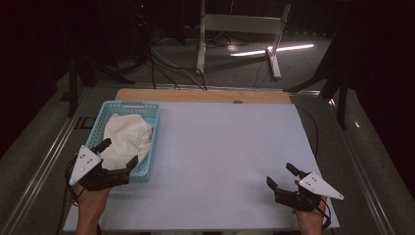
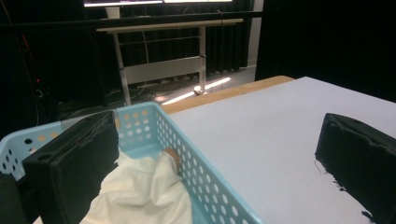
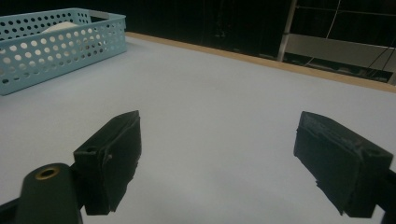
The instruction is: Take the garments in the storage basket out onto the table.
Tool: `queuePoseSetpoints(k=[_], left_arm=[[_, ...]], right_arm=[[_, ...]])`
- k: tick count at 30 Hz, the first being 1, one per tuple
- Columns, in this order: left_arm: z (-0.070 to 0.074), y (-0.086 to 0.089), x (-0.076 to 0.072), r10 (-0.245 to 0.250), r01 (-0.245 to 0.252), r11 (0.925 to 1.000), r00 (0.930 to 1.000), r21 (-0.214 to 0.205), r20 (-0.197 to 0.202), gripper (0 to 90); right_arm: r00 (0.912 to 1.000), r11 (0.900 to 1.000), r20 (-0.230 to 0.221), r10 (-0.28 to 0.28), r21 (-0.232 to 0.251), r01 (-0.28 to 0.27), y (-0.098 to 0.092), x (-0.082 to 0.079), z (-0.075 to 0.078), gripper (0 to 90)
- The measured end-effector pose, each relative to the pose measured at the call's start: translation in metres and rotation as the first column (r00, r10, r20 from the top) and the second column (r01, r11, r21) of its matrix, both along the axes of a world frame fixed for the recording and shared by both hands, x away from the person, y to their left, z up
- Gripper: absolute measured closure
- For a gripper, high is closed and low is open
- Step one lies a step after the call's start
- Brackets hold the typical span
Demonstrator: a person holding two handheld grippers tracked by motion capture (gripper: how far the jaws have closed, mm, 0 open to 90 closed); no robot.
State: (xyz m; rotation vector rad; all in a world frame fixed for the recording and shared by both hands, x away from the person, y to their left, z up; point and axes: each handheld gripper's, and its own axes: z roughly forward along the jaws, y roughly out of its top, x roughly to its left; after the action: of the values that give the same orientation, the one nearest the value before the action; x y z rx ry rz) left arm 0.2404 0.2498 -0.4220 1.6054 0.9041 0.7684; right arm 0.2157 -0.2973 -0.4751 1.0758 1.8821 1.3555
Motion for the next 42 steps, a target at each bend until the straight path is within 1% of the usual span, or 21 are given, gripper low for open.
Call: queuePoseSetpoints(k=[3,5,9,15,23,28,36,40,42], left_arm=[[0.003,-0.001,0.001,-0.005,0.005,0.9999,0.9999,0.013,0.011,0.1],[0.005,0.000,0.002,-0.002,0.002,0.9998,1.0000,0.022,0.009,0.1],[0.009,0.002,0.005,0.009,-0.009,0.9999,1.0000,0.010,0.002,0.1],[0.014,0.006,0.012,0.032,-0.032,0.9993,0.9992,0.018,-0.023,0.1],[0.020,0.014,0.024,0.050,-0.050,0.9987,0.9976,-0.012,-0.049,0.1],[0.022,0.019,0.029,0.055,-0.057,0.9982,0.9965,-0.021,-0.063,0.1],[0.025,0.025,0.039,0.066,-0.066,0.9978,0.9943,-0.002,-0.084,0.1],[0.026,0.028,0.044,0.074,-0.076,0.9970,0.9934,-0.016,-0.088,0.1],[0.025,0.030,0.048,0.080,-0.081,0.9966,0.9922,-0.009,-0.095,0.1]], right_arm=[[1.0000,1.0000,0.000,0.003,-0.003,-0.003,0.001,0.000,0.000,15.0],[1.0000,0.9999,0.001,0.005,-0.009,-0.005,0.002,0.000,0.000,15.1],[1.0000,0.9999,0.001,0.008,-0.014,-0.008,0.002,0.001,0.000,15.0],[1.0000,0.9999,0.000,0.007,-0.010,-0.007,0.002,0.001,0.000,15.0],[0.9999,0.9999,-0.001,0.012,-0.012,-0.012,0.003,0.001,-0.001,15.0],[0.9999,0.9999,0.002,0.010,-0.009,-0.010,0.004,0.001,-0.001,15.0],[0.9999,0.9999,0.002,0.012,-0.010,-0.012,0.004,0.001,0.000,15.0],[0.9999,0.9999,0.006,0.010,-0.008,-0.010,0.004,0.001,0.000,15.0],[0.9999,0.9999,0.007,0.010,-0.007,-0.010,0.004,0.001,0.000,15.0]])
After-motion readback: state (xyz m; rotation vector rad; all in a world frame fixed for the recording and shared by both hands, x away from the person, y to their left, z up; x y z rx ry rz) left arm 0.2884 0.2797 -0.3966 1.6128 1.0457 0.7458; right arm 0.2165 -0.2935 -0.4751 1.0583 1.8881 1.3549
